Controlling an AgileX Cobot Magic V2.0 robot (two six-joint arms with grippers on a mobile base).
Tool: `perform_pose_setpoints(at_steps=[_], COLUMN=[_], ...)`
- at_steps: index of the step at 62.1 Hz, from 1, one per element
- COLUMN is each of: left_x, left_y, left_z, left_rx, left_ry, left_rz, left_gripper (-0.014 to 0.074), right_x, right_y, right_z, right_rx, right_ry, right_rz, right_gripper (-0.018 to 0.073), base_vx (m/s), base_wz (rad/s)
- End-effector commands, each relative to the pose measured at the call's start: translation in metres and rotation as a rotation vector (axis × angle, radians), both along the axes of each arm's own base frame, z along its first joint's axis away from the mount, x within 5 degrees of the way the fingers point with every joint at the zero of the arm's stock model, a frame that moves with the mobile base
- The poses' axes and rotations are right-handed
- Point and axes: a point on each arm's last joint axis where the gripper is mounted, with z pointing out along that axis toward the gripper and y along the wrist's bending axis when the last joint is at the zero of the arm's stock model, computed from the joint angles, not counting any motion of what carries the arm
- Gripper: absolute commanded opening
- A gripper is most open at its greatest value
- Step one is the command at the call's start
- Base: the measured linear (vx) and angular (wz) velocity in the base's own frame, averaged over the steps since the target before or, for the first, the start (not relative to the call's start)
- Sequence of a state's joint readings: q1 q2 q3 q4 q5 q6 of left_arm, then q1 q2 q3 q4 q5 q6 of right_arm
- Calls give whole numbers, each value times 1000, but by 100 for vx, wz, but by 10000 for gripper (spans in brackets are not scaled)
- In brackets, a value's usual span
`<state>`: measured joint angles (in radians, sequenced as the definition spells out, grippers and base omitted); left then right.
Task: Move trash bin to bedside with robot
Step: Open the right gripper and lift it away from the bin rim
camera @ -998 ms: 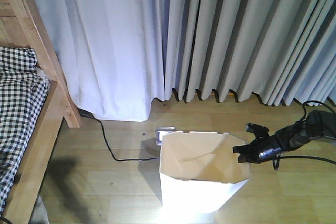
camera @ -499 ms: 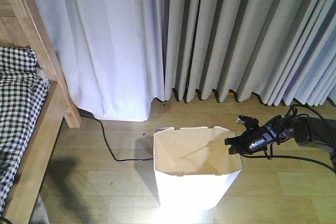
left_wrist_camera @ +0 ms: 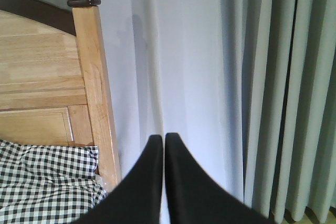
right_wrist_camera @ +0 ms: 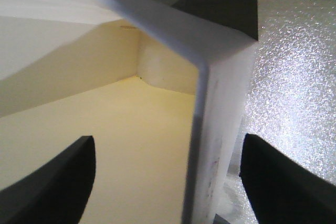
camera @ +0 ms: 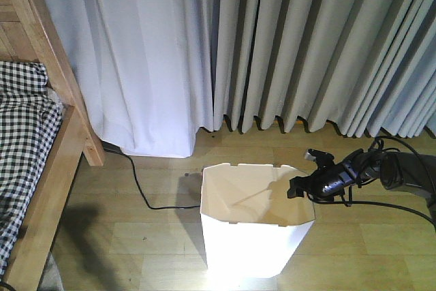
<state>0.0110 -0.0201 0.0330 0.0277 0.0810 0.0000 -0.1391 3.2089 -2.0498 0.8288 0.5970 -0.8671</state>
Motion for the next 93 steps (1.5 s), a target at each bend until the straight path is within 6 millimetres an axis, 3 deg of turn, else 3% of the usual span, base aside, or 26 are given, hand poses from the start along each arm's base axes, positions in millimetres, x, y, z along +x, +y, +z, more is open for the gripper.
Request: perform_pose_setpoints(at_steps=[1,10,20,36,59,66,84,93], left_x=[0,0,0,0,0,0,0,0], left_y=[-1,-1,-1,-1,-1,-1,-1,-1], left_z=[3,3,3,3,3,3,3,3], left_rx=[-23,-23,-23,-23,-23,-23,-23,-23], left_ry=[-71,-71,-71,-71,-71,-71,-71,-71], left_rz=[-9,-9,-9,-9,-9,-9,-9,-9], left_gripper=[-6,-6,-6,-6,-6,-6,-6,-6], right_x=[9,18,27,8,-43,-61,-120,-157], right_y=[1,-3,-9,-7,-12,-11,-5,-1], right_z=[12,20,46,101,217,266,383,431], right_rx=[35,12,-70,-256,-407,-416,-439,-455], right_ry=[-13,-58,-94,-168,-262,-321,-563,-719], right_rz=[12,8,-29,-41,-14,-24,-70,-103], right_gripper=[554,547,547,547,547,547,547,547], base_vx=[0,0,0,0,0,0,0,0], base_wz=[0,0,0,0,0,0,0,0])
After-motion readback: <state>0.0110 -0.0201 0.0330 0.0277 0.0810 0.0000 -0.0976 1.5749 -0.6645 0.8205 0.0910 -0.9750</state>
